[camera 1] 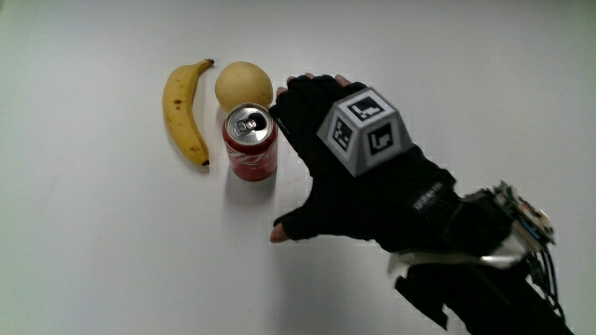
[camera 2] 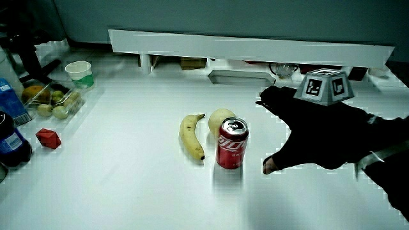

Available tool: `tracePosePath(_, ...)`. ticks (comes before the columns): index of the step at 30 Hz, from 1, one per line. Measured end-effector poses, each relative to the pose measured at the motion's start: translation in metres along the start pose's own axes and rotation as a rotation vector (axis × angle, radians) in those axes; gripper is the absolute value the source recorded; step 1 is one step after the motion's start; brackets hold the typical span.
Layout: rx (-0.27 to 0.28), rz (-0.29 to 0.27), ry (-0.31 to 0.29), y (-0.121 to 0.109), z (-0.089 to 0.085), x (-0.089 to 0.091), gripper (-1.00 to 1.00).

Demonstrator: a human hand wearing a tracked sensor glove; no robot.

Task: Pick cola

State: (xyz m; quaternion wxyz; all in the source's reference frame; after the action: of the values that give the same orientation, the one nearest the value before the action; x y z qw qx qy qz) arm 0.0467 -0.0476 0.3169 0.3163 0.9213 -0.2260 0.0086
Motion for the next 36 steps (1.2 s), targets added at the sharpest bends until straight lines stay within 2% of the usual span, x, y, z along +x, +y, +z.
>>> tracePosePath(1,-0.032,0.015,0.017,0.006,-0.001,-0.002,0.0)
tracePosePath(2,-0.032,-0.015,0.012,0.012,-0.002,-0.003,0.0)
tracePosePath(3,-0.045,0.023,0.025,0.016,-0.001,-0.006,0.0)
tracePosePath(4,-0.011,0.006,0.013,0.021,-0.002,-0.007,0.0)
tracePosePath(5,0.004,-0.036,-0.015,0.029,-0.007,-0.006,0.0)
tracePosePath(7,-0.011,0.003,0.008,0.038,-0.007,-0.008,0.0)
tracePosePath(8,0.019,-0.049,-0.019,0.045,-0.009,-0.007,0.0)
tracePosePath(9,-0.054,-0.037,0.009,0.051,-0.01,-0.007,0.0)
tracePosePath(10,-0.031,0.015,0.021,0.053,-0.006,-0.009,0.0)
tracePosePath(12,-0.1,0.054,0.073,0.059,-0.005,-0.01,0.0)
tracePosePath(13,-0.114,0.053,0.079,0.063,-0.007,-0.009,0.0)
tracePosePath(17,-0.112,0.055,0.092,0.073,-0.009,-0.01,0.0)
tracePosePath(18,-0.126,0.053,0.095,0.076,-0.011,-0.01,0.0)
tracePosePath(19,-0.124,0.038,0.082,0.08,-0.013,-0.009,0.0)
tracePosePath(21,-0.127,0.043,0.085,0.086,-0.016,-0.01,0.0)
tracePosePath(24,-0.155,0.048,0.101,0.093,-0.019,-0.01,0.0)
tracePosePath(25,-0.142,0.032,0.092,0.095,-0.02,-0.011,0.0)
tracePosePath(27,-0.162,0.043,0.101,0.098,-0.022,-0.011,0.0)
tracePosePath(32,-0.164,0.057,0.106,0.101,-0.025,-0.011,0.0)
tracePosePath(36,-0.115,0.057,0.114,0.1,-0.024,-0.01,0.14)
